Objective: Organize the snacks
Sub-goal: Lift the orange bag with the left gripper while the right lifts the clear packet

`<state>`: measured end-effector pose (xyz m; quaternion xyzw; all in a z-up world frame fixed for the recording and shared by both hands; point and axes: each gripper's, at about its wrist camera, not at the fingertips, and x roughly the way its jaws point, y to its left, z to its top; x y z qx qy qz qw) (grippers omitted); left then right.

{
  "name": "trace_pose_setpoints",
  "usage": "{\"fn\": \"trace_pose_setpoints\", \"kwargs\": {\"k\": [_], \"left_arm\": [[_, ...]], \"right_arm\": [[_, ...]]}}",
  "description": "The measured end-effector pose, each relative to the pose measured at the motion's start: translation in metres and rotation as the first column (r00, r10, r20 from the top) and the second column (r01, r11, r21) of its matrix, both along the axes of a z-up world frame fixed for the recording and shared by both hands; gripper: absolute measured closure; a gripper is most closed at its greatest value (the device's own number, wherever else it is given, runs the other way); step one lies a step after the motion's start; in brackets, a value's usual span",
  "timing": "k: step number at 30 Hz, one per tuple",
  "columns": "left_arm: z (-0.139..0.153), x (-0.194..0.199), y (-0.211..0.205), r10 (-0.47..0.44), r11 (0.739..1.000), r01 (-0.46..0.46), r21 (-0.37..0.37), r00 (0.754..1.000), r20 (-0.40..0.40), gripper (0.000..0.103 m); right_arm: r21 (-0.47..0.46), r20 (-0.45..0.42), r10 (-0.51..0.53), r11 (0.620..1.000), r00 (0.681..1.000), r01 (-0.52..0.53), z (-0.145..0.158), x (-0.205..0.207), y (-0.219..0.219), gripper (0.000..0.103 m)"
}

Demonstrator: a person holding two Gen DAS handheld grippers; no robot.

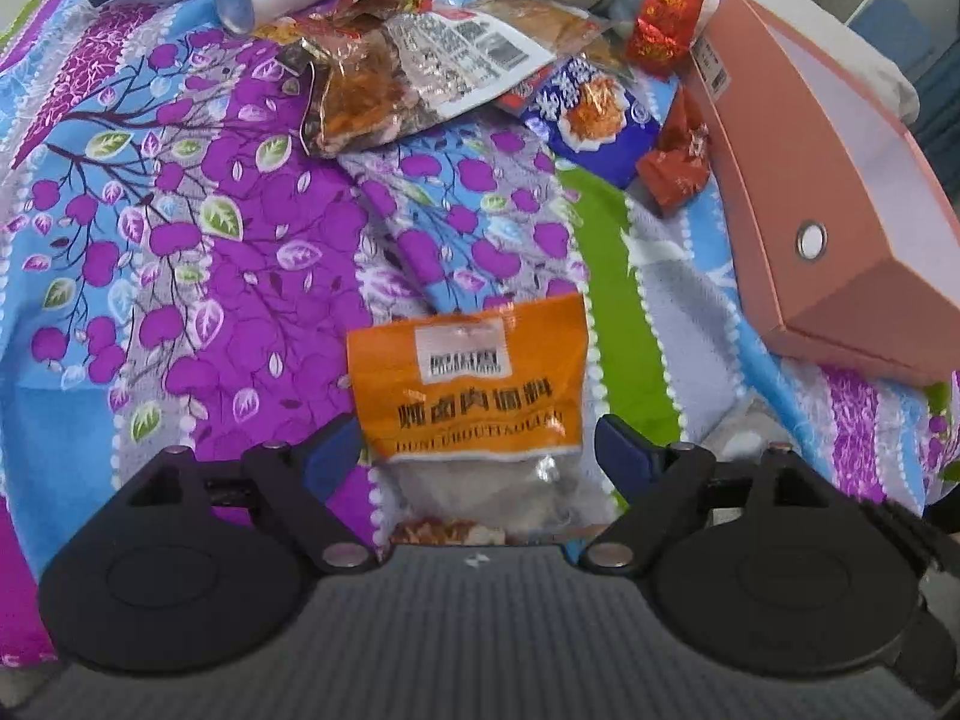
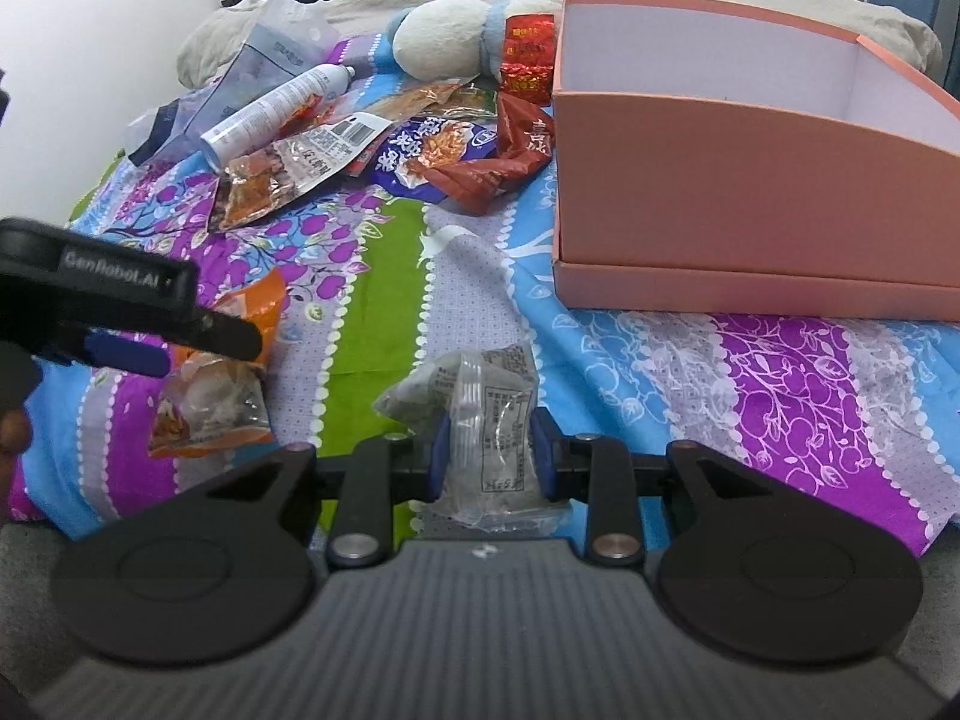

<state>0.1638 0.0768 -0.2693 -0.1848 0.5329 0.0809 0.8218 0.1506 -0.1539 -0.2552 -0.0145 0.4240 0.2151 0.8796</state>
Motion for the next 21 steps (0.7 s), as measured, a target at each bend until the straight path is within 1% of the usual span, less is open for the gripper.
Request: {"fn": "trace_pose_setpoints", "kwargs": {"k": [2,5,10,13,14,21], "left_arm": [[-0.003,-0.003,-0.004,0.001,1.0,-0.001,0.009,1.0,-0.02,0.015],[-0.01,-0.004,-0.006,0.003,1.0,-0.003,-0.006,0.999,-0.04,0.016],[-0.017,-0.003,-0.009,0.004,1.0,-0.005,-0.027,0.999,-0.041,0.023],[-0.013,-0.005,-0.008,-0.002,0.999,0.001,-0.033,1.0,-0.022,0.026],[-0.012,-0.005,-0.009,-0.005,0.999,0.005,-0.036,1.0,-0.015,0.029],[0.004,-0.007,-0.008,-0.004,0.998,0.007,-0.061,0.999,0.042,0.035]], "right_arm": [[-0.001,0.002,0.004,1.0,1.0,-0.004,0.0,0.0,0.001,0.071],[-0.001,0.005,0.007,1.0,1.0,-0.007,0.0,0.0,0.001,0.071],[0.009,0.002,0.005,1.0,1.0,-0.005,0.001,0.0,0.0,0.071],[0.01,0.01,0.004,1.0,1.0,-0.004,0.004,-0.002,0.0,0.071],[0.012,0.014,0.005,1.0,1.0,-0.005,0.005,-0.003,0.0,0.071],[0.027,0.046,0.002,1.0,0.999,-0.003,0.019,-0.006,0.001,0.071]]}}
